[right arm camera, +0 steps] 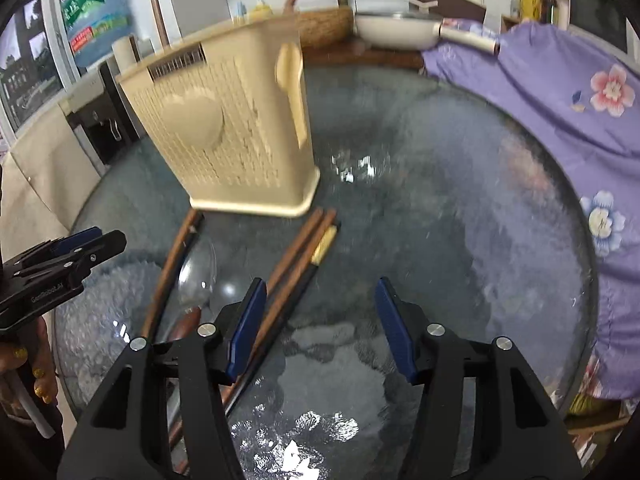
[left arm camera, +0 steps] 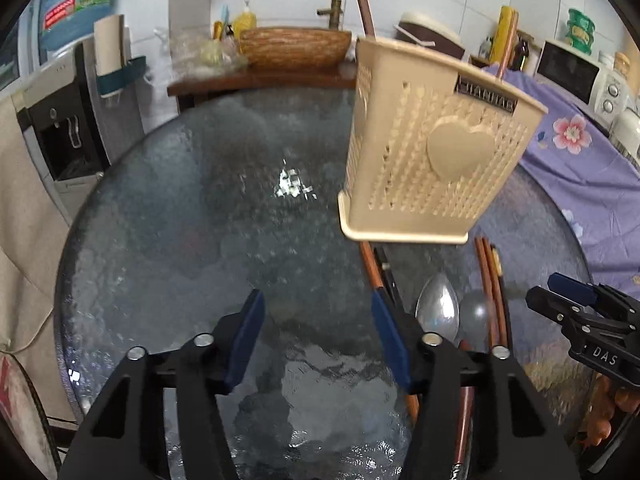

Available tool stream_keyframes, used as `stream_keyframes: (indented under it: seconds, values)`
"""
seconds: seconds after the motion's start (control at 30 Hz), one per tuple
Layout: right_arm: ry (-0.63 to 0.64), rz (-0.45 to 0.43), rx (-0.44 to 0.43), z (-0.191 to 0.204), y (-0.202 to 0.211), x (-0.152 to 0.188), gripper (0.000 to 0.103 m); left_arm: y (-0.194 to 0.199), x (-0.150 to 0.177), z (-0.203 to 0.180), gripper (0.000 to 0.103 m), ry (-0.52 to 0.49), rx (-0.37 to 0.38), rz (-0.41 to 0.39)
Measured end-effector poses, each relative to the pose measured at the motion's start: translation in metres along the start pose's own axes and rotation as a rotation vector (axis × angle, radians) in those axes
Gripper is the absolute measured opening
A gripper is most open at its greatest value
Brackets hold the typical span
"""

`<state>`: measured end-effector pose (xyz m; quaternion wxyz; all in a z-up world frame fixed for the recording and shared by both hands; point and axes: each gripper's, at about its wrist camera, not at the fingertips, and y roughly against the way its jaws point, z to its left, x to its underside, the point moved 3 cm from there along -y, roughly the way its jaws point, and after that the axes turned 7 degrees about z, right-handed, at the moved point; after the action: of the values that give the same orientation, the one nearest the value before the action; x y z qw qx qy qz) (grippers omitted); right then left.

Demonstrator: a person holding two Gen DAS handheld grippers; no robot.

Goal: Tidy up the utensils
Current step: 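Move both open tools back down to the remaining utensils on the table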

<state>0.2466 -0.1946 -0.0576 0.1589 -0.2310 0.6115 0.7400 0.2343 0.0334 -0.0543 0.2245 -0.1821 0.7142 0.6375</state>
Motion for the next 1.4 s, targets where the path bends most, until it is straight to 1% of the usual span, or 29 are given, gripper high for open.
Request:
stream_keyframes:
  seconds: [0.1,0.17,0.37,0.5,0.7,0.83,0.97,1.1,1.27,1.4]
  values:
    - [-0.005,0.037,0.009,0.002,-0.011,0.004,0.048,-0.008,0.005,-0.006,0.044,-0.008,0.010,0.028]
    - [-0.006,0.055,0.009,0.004,-0.015,0.006,0.047,-0.010,0.007,-0.008,0.043,-0.013,0.010,0.035]
    - [-0.003,0.072,0.029,0.008,-0.018,0.008,0.046,-0.014,0.009,-0.013,0.043,-0.018,0.026,0.046]
    - [0.003,0.078,0.050,0.010,-0.018,0.005,0.044,-0.019,0.009,-0.018,0.043,-0.027,0.022,0.052]
    - [-0.003,0.095,0.039,0.004,-0.020,0.002,0.039,-0.022,0.010,-0.024,0.042,-0.037,0.027,0.060]
    - [-0.021,0.101,0.042,-0.001,-0.023,-0.006,0.033,-0.025,0.009,-0.027,0.041,-0.041,0.024,0.062]
    - [-0.023,0.102,0.039,-0.002,-0.027,-0.015,0.032,-0.027,0.008,-0.031,0.040,-0.050,0.027,0.066]
    - [-0.013,0.097,0.046,0.000,-0.030,-0.019,0.032,-0.032,0.006,-0.034,0.038,-0.057,0.025,0.071]
    - [-0.009,0.094,0.046,0.001,-0.031,-0.020,0.032,-0.034,0.004,-0.036,0.037,-0.057,0.038,0.077]
    - [0.000,0.094,0.053,0.006,-0.030,-0.017,0.032,-0.037,0.001,-0.038,0.036,-0.073,0.011,0.071]
